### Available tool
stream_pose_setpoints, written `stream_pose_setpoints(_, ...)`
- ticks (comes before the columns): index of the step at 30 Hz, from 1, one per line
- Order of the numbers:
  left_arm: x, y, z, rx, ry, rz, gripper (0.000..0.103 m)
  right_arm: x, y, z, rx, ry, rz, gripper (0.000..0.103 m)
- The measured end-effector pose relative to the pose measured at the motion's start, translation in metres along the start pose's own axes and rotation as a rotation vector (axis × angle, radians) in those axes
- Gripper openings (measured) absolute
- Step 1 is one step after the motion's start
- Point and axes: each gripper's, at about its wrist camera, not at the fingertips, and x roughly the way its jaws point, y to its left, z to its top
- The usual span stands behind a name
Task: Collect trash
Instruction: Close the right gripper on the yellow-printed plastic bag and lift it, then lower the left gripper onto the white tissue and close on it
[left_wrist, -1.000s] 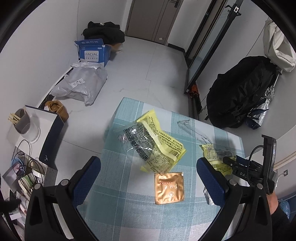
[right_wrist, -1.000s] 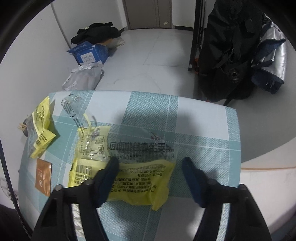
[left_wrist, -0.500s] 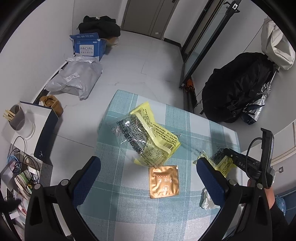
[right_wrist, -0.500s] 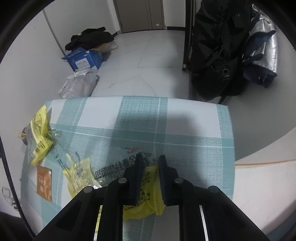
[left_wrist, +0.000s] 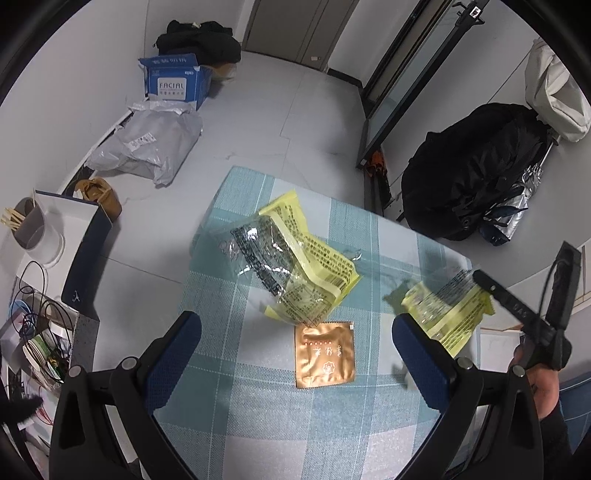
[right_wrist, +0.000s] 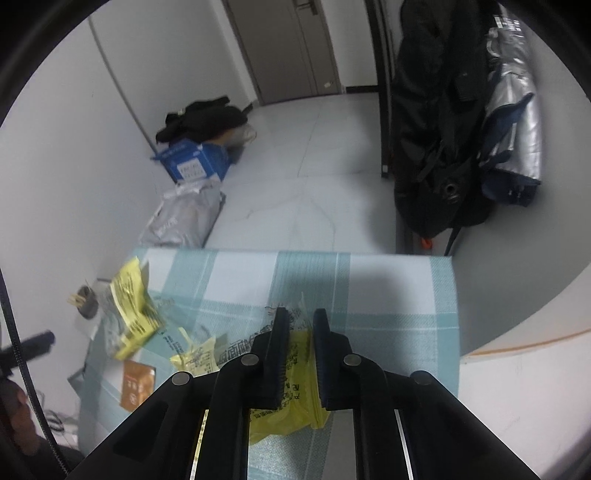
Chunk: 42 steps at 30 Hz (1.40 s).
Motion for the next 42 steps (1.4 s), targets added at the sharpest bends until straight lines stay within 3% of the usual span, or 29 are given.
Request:
stream_pose_setpoints(9, 0.025, -0.003, -0.011, 0.006, 0.123, 0.009, 0.101, -0.011, -0.017, 0.006, 0.107, -0.041, 0.054, 0.012)
stream_pose_setpoints(16, 0.027, -0.03, -0.022, 0.076, 0.139, -0.032, 0.101, -0.027, 0.004, 0.009, -0.024, -0.108, 0.032, 0.012)
stream_pose_setpoints(21, 0.023, -0.059, -0.03, 0.188, 0.12, -0.097, 0.101, -0.013, 0.01, 0.002, -0.067, -0.045, -0.007, 0.012)
stream_pose_setpoints(26, 0.027, -0.088, -0.046, 0.289, 0.128, -0.163, 0.101, -0.006, -0.012, -0.001, 0.028, -0.004, 0.025, 0.012)
stream_pose_setpoints(38, 0.061, -0.126, -0.069, 0.383, 0.132, -0.111, 0.101, -0.001, -0.052, -0.012, 0.174, 0.062, 0.026, 0.012)
stream_pose_setpoints(42, 0.068, -0.136, -0.074, 0.425, 0.119, -0.085, 0.088, -0.004, -0.057, -0.013, 0.198, 0.058, 0.035, 0.012)
